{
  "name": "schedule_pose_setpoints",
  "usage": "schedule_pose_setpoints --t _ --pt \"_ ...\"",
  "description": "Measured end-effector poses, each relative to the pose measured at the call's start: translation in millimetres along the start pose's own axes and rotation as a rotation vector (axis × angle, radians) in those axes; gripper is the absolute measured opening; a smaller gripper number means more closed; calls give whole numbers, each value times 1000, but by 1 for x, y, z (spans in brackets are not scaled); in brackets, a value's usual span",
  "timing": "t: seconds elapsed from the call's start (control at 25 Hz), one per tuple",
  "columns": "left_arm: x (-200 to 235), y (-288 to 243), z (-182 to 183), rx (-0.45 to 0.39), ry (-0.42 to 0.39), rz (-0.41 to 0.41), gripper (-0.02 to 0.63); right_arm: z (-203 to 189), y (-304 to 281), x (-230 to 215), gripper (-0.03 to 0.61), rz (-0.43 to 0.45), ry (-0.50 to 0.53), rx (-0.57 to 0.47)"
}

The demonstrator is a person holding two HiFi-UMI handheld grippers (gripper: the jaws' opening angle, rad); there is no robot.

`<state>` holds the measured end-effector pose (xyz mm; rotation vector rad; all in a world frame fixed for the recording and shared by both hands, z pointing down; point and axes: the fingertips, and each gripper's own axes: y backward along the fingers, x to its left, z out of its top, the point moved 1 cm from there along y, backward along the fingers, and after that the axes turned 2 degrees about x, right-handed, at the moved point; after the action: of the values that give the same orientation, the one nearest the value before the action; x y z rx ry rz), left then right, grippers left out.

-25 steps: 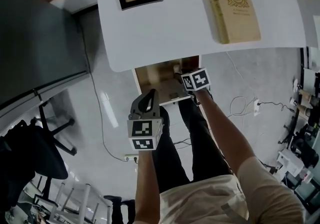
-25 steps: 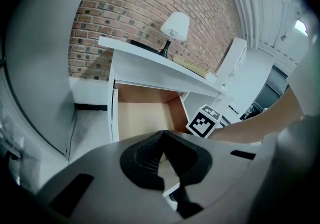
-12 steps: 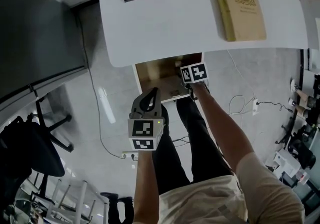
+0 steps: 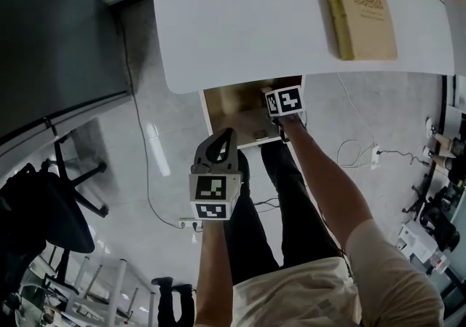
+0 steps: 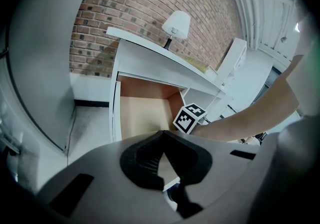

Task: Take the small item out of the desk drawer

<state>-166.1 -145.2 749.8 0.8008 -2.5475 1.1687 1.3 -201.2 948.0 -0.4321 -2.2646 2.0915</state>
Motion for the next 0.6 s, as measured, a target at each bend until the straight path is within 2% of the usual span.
schedule_pose_setpoints --t 0.6 --pt "-6 -4 8 4 -27 3 17 7 26 12 147 74 29 -106"
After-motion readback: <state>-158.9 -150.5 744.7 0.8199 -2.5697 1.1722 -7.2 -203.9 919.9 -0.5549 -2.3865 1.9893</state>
